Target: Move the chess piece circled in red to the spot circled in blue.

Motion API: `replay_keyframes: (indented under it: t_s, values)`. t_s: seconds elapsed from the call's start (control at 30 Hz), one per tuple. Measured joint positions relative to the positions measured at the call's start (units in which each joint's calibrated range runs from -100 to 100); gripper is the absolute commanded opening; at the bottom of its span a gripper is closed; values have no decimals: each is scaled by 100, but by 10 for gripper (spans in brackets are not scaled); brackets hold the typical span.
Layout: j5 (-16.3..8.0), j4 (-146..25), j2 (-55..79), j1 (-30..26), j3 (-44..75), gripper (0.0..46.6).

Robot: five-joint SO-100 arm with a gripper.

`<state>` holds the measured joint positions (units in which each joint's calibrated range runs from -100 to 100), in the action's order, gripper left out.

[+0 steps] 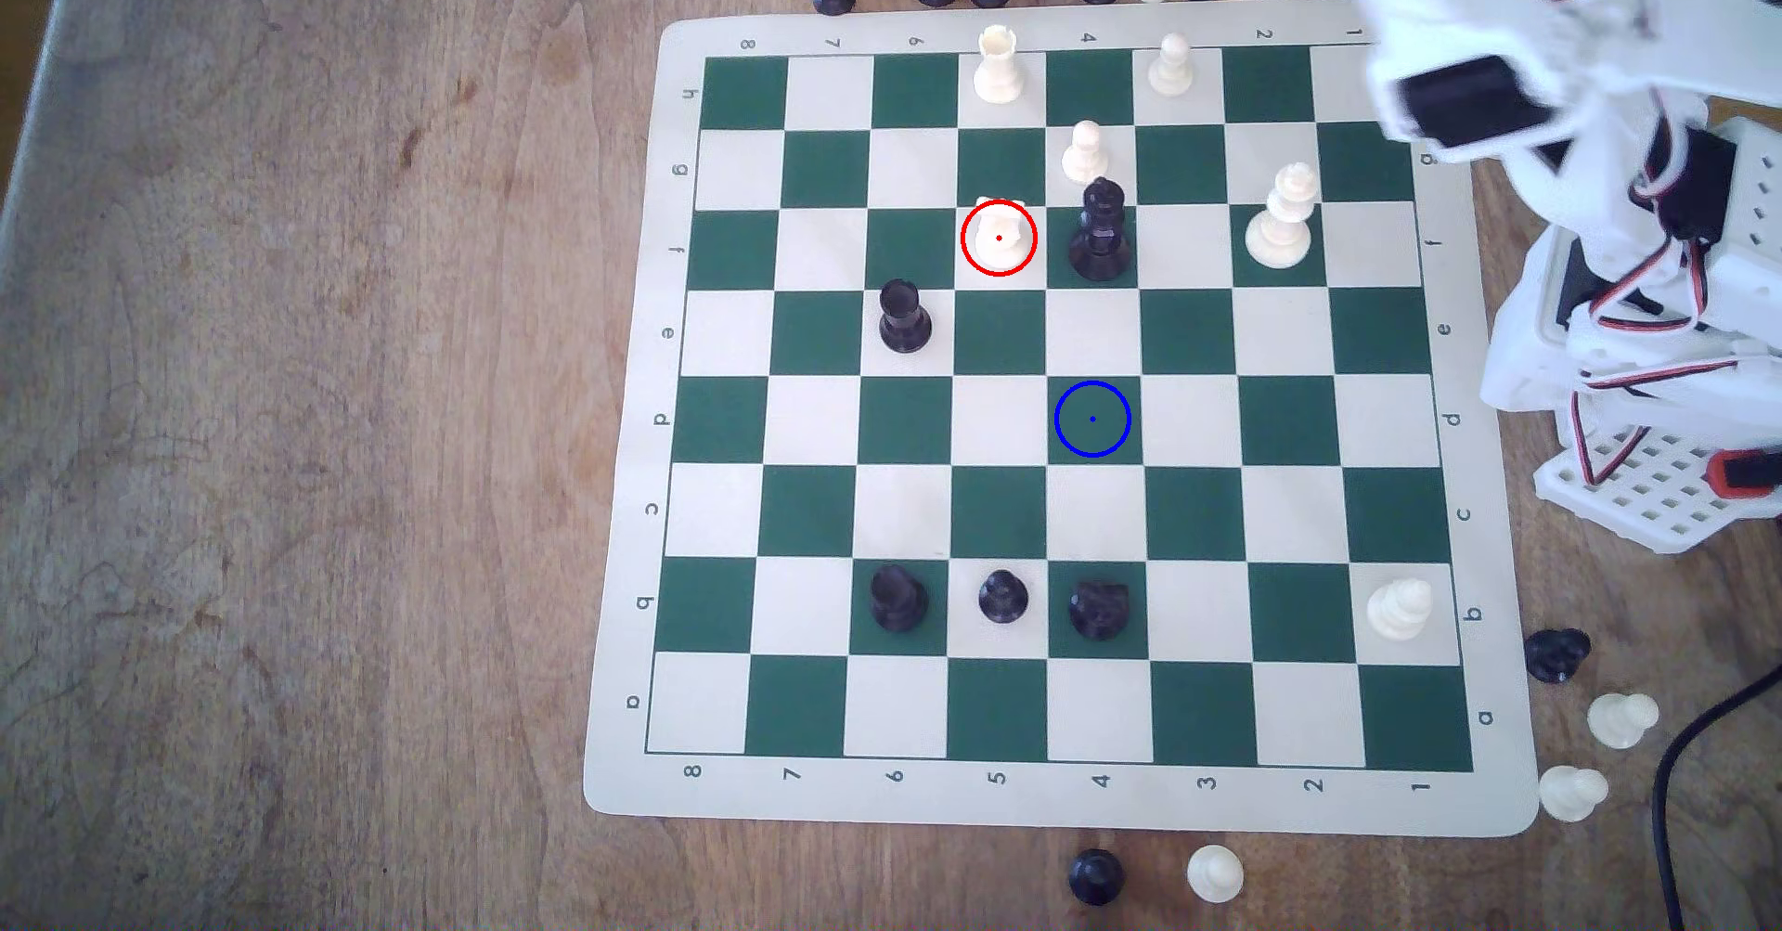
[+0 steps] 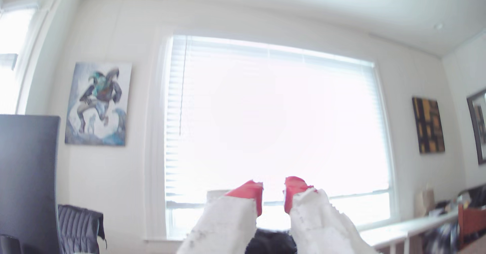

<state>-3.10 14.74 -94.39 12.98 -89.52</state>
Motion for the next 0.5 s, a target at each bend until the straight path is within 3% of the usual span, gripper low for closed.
replay_keyframes:
  t_s: [0.17,0.27,0.5]
  values:
    - [-15,-2000,997,133,967,3]
    - [44,-3785,2078,184,2268,3]
    - [342,-5498,3427,111,3353,9]
